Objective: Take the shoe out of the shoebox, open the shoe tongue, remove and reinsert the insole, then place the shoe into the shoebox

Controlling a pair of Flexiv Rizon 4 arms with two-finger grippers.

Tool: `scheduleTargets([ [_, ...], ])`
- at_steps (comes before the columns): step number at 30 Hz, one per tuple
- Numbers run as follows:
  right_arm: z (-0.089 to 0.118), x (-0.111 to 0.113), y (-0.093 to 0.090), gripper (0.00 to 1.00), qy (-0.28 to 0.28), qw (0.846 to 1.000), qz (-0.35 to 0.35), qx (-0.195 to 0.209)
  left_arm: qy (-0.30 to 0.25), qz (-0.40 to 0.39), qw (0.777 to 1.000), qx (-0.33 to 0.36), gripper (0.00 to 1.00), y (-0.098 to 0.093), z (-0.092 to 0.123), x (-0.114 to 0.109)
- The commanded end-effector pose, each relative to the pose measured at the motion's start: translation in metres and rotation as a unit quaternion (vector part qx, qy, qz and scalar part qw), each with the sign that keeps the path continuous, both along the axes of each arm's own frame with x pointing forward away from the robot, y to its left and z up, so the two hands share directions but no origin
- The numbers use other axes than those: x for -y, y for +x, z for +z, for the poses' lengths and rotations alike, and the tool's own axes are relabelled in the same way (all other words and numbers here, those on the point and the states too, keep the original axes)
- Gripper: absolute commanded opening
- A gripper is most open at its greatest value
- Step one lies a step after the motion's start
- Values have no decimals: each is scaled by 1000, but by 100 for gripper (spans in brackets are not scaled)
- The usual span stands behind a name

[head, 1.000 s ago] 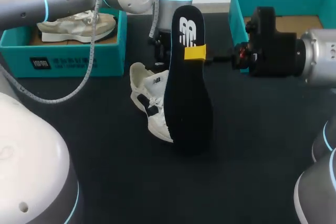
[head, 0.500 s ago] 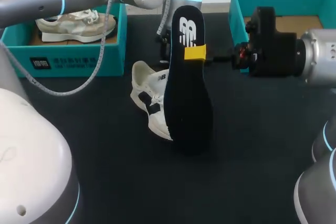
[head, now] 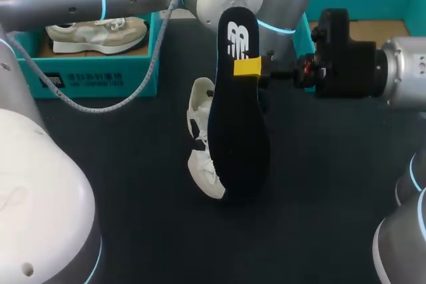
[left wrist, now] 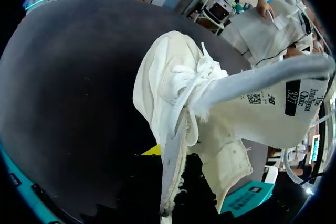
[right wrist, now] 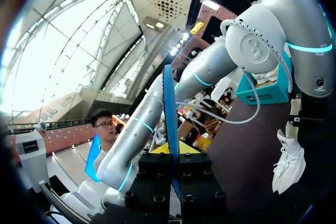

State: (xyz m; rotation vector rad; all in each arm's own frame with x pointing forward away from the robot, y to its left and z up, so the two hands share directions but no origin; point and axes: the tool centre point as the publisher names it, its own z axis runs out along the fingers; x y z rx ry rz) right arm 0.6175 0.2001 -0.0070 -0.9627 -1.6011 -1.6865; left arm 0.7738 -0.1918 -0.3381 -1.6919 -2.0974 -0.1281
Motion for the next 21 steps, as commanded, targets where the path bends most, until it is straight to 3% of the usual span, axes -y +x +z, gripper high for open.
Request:
scheduleTargets([
  [1, 2, -4, -2, 0, -1, 1000, -3, -1, 4, -3, 1000, 4, 0, 0, 4, 2],
  [11, 2, -4, -2, 0, -1, 1000, -3, -1, 4, -3, 1000, 4, 0, 0, 4, 2],
  [21, 2, -4, -2, 0, -1, 1000, -3, -1, 27, -105, 994, 24, 0, -13, -14, 9],
])
